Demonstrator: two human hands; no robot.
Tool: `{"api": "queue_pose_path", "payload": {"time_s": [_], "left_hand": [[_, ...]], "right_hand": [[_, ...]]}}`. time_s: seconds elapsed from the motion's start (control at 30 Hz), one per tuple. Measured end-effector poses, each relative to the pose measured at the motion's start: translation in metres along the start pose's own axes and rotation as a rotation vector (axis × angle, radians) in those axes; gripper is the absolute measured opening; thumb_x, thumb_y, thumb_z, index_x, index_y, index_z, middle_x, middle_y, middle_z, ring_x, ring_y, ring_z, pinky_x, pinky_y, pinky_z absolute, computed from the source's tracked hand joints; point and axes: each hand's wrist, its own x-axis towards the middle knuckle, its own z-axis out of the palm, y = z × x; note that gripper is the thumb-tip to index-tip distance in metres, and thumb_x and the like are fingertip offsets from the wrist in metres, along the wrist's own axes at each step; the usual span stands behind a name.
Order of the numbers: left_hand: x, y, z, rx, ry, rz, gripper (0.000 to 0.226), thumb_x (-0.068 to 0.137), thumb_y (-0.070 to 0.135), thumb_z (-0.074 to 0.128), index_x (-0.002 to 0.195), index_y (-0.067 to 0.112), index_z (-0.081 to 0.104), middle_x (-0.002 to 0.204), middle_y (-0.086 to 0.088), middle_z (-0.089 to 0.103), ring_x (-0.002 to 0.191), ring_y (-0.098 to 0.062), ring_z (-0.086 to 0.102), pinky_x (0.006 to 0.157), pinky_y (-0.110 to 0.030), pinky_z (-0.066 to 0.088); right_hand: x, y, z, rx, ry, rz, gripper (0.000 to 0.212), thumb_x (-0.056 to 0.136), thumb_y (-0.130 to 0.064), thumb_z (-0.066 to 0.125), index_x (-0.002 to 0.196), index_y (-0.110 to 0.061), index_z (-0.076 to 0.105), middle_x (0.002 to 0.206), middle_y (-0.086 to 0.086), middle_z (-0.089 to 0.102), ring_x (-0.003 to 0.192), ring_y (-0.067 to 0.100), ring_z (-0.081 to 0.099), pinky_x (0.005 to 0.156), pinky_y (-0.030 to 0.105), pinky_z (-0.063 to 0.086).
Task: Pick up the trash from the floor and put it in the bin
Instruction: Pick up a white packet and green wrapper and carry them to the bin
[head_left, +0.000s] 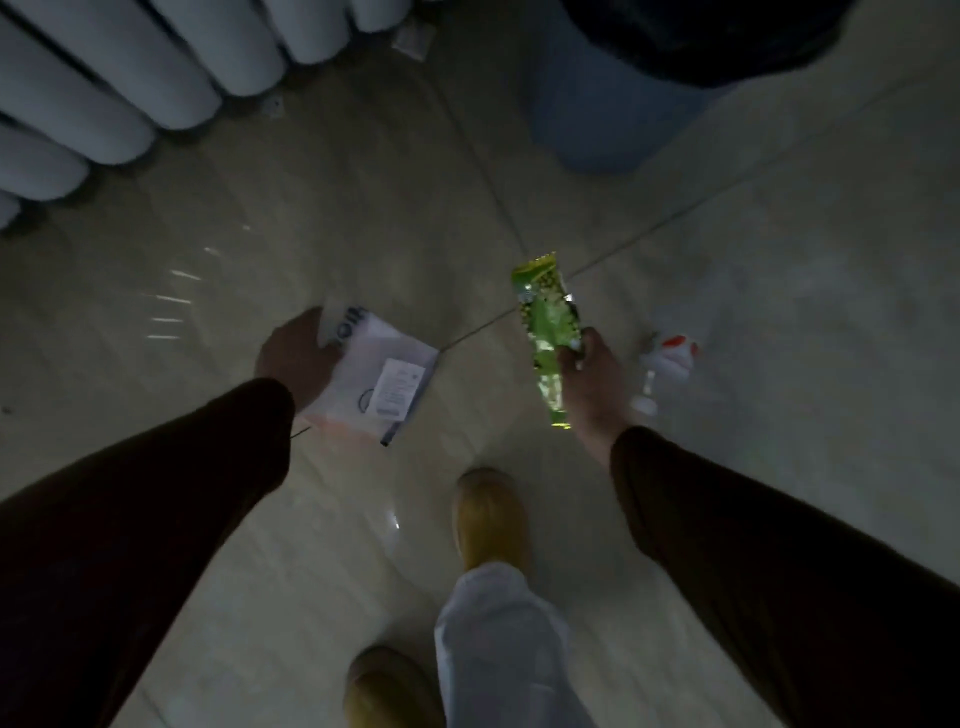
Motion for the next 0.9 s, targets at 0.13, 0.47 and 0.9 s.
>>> {"api": "queue_pose_path", "payload": {"time_s": [0.13, 0.47, 0.9], "left_hand": [[-0.051, 0.071, 0.002, -0.076, -0.023, 0.075, 0.043, 0.091, 0.017, 0.061, 0.133, 0.011, 0.052, 0.123, -0.017, 0.065, 0.111, -0.036, 0.062, 0.082, -0.033, 0.042], [-0.024, 0.171, 0.027, -0.2, -0.111, 0.271, 0.073, 0.091, 0.012, 0.063, 0.147, 0.034, 0.021, 0.128, -0.006, 0.059, 0.106, -0.023, 0.061, 0.091, -0.042, 0.053], [0.006, 0.17, 0.056, -0.232, -0.195, 0.157, 0.026, 0.087, 0.011, 0.061, 0.113, 0.014, 0.061, 0.105, 0.0, 0.066, 0.096, -0.019, 0.064, 0.078, -0.03, 0.054]], "right_hand": [[-0.032, 0.008, -0.04, 0.148, 0.043, 0.153, 0.01, 0.1, -0.022, 0.053, 0.103, -0.013, 0.056, 0.093, 0.0, 0.061, 0.082, 0.022, 0.061, 0.058, 0.025, 0.038], [0.059, 0.055, -0.066, 0.096, 0.243, 0.448, 0.03, 0.1, -0.029, 0.053, 0.112, -0.002, 0.059, 0.131, 0.016, 0.046, 0.117, 0.037, 0.046, 0.098, 0.046, 0.048], [0.063, 0.096, -0.051, 0.319, 0.074, 0.549, 0.084, 0.097, -0.036, 0.058, 0.158, -0.016, 0.004, 0.15, 0.017, 0.046, 0.128, 0.037, 0.054, 0.094, 0.034, 0.044]]}}
